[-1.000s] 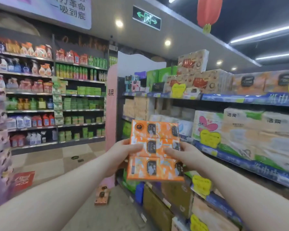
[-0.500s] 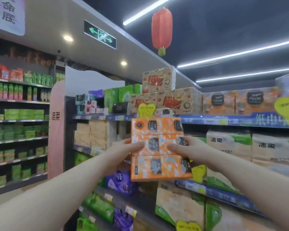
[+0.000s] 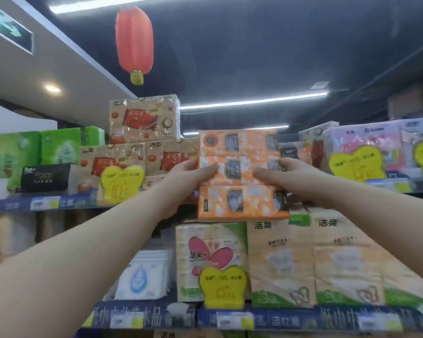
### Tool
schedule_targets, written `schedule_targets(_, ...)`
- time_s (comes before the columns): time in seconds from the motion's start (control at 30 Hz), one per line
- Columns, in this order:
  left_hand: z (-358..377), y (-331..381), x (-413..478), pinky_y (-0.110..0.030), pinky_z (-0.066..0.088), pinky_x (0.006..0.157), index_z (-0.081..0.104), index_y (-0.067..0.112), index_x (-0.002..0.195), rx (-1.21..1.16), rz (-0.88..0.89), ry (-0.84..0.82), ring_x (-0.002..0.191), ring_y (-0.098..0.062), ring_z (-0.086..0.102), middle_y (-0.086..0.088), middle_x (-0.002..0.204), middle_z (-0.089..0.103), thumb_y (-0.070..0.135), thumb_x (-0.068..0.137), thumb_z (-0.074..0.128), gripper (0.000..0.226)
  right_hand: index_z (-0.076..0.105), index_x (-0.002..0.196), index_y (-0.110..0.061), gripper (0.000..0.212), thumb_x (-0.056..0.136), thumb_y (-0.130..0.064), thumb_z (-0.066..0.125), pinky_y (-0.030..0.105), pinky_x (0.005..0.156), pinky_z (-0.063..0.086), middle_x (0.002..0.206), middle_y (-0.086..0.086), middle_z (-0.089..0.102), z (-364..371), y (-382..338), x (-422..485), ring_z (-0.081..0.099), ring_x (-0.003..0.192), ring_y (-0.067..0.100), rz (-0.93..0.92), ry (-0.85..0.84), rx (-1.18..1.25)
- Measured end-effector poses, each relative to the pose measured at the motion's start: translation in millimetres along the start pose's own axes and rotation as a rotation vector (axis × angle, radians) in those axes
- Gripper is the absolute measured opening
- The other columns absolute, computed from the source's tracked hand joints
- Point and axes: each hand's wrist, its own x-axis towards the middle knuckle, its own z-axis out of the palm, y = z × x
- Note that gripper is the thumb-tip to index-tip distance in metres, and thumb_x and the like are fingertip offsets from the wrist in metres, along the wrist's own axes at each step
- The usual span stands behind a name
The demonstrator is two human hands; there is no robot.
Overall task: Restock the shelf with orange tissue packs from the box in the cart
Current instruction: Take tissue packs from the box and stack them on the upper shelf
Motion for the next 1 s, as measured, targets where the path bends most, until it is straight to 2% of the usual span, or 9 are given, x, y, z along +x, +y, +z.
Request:
schedule_targets(0.1, 20.8, 1.4, 44.2, -0.032, 0.057, 0.068, 0.058, 0.019, 0.118, 0.019, 0.051, -0.062, 0.081, -0.014, 0.073, 0.003, 0.092, 0.076, 0.03, 0.089, 0.062, 0.031, 0.057, 0.106, -0.026, 0.035, 0.081, -0.048, 0.067, 0.027, 0.058, 0.052, 0.094, -0.005, 0.071, -29.9, 5.8, 22.9, 0.068, 0.079, 0.011, 0.002, 0.059, -0.032)
schedule_targets(0.3, 63.3, 8.9, 119.9, -0.047, 0.051, 0.093, 0.056, 0.023, 0.121, 0.112, 0.156, -0.014, 0.097, -0.018, 0.069, 0.002, 0.104, 0.072, 0.035, 0.089, 0.061, 0.034, 0.062, 0.109, -0.022, 0.037, 0.08, -0.044, 0.07, 0.03, 0.066, 0.055, 0.099, -0.003, 0.072, -81.2, 28.4, 91.3, 0.07, 0.082, 0.014, -0.094, 0.145, -0.067)
schedule_targets(0.47, 89.3, 3.8, 172.8, -0.039, 0.057, 0.081, 0.059, 0.024, 0.103, 0.119, 0.137, 0.032, 0.094, -0.019, 0.07, -0.001, 0.103, 0.072, 0.024, 0.093, 0.059, 0.01, 0.061, 0.11, -0.024, 0.042, 0.076, -0.046, 0.073, 0.043, 0.085, 0.056, 0.103, -0.002, 0.072, -105.9, 58.2, 157.1, 0.07, 0.09, 0.019, -0.147, 0.127, -0.071)
schedule_targets(0.6, 102.6, -7.1, 204.2, -0.033, 0.057, 0.072, 0.057, 0.018, 0.104, 0.111, 0.108, 0.083, 0.088, -0.017, 0.069, -0.003, 0.101, 0.071, 0.016, 0.093, 0.057, 0.011, 0.06, 0.113, -0.024, 0.048, 0.074, -0.047, 0.075, 0.041, 0.083, 0.057, 0.103, -0.002, 0.073, -112.2, 80.6, 201.5, 0.072, 0.087, 0.018, -0.187, 0.062, -0.064)
schedule_targets(0.67, 104.4, -13.8, 220.0, -0.041, 0.056, 0.082, 0.056, 0.02, 0.102, 0.123, 0.088, 0.122, 0.095, -0.022, 0.068, -0.007, 0.107, 0.069, 0.012, 0.092, 0.058, 0.014, 0.062, 0.111, -0.022, 0.042, 0.077, -0.044, 0.074, 0.036, 0.077, 0.058, 0.099, -0.003, 0.074, -112.0, 88.7, 218.8, 0.072, 0.084, 0.016, -0.19, 0.018, -0.061)
schedule_targets(0.73, 104.2, -19.0, 234.1, -0.051, 0.05, 0.094, 0.051, 0.021, 0.115, 0.178, 0.107, 0.186, 0.106, -0.03, 0.064, -0.011, 0.119, 0.064, 0.013, 0.086, 0.065, 0.033, 0.065, 0.107, -0.02, 0.035, 0.08, -0.041, 0.072, 0.025, 0.063, 0.056, 0.092, -0.004, 0.074, -109.7, 94.7, 232.4, 0.071, 0.078, 0.012, -0.184, -0.007, -0.063)
schedule_targets(0.8, 101.9, -22.1, 247.8, -0.05, 0.047, 0.099, 0.021, 0.023, 0.146, 0.23, 0.129, 0.302, 0.116, -0.031, 0.056, -0.009, 0.133, 0.053, 0.02, 0.078, 0.073, 0.085, 0.066, 0.105, -0.017, 0.035, 0.08, -0.042, 0.071, 0.017, 0.051, 0.05, 0.088, -0.005, 0.072, -106.0, 96.0, 242.5, 0.069, 0.071, 0.009, -0.18, 0.006, -0.088)
schedule_targets(0.87, 102.3, -22.5, 257.0, -0.046, 0.043, 0.102, 0.004, 0.026, 0.152, 0.388, 0.219, 0.404, 0.128, -0.03, 0.044, -0.009, 0.145, 0.036, 0.022, 0.077, 0.073, 0.102, 0.065, 0.108, -0.016, 0.043, 0.078, -0.047, 0.071, 0.022, 0.06, 0.054, 0.093, -0.003, 0.072, -103.6, 93.9, 253.4, 0.069, 0.077, 0.013, -0.177, 0.04, -0.123)
schedule_targets(1.0, 114.6, -23.8, 266.9, -0.034, 0.038, 0.101, 0.049, 0.019, 0.133, 0.751, 0.405, 0.423, 0.125, -0.027, 0.042, -0.006, 0.133, 0.045, 0.041, 0.072, 0.069, 0.068, 0.064, 0.106, -0.019, 0.047, 0.074, -0.05, 0.073, 0.035, 0.08, 0.057, 0.097, 0.0, 0.072, -101.9, 74.8, 265.0, 0.069, 0.084, 0.018, -0.185, 0.086, -0.233)
